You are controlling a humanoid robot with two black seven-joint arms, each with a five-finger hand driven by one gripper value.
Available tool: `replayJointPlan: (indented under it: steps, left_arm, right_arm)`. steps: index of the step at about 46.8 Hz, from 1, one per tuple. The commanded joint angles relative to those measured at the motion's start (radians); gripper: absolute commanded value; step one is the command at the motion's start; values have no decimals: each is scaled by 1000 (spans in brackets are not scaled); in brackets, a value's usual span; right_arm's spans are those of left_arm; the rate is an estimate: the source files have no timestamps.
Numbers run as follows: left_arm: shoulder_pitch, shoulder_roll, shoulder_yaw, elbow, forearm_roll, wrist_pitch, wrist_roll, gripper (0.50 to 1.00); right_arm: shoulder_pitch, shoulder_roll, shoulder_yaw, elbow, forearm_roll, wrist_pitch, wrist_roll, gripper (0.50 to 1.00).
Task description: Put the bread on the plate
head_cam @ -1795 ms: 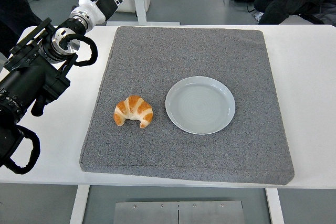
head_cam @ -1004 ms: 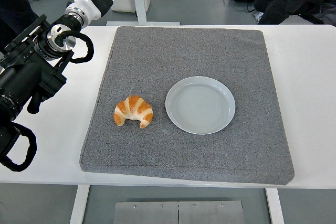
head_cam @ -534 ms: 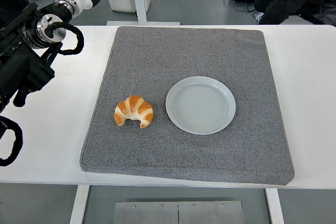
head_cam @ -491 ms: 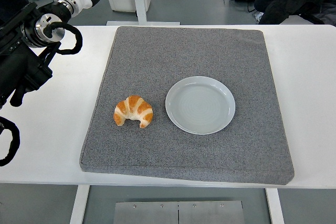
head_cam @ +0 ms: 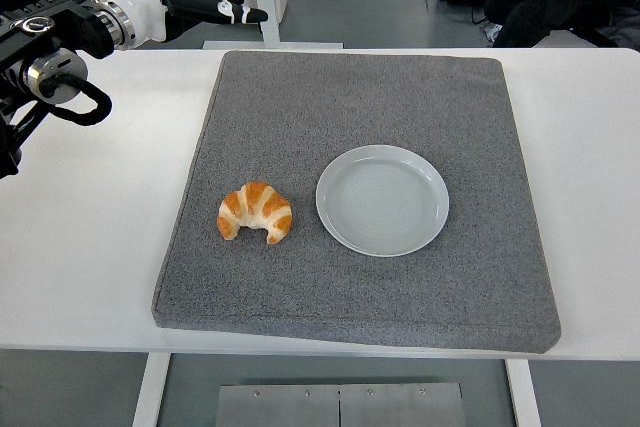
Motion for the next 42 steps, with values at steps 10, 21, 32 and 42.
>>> replayJointPlan:
  steps: [10,21,32,42]
  left_arm:
    - [-2,173,74,-251,271,-7,-1,1000]
    - [-2,284,75,-410,461,-83,-1,1000]
    - [-19,325,67,-492,550,-180,-3,1000]
    - [22,279,78,-521,785,-160,-1,998]
  right_arm:
    - [0,0,0,0,0,0,0,1000]
    - [0,0,0,0,0,0,0,1000]
    - [0,0,0,0,0,0,-2,1000]
    - [0,0,0,0,0,0,0,1000]
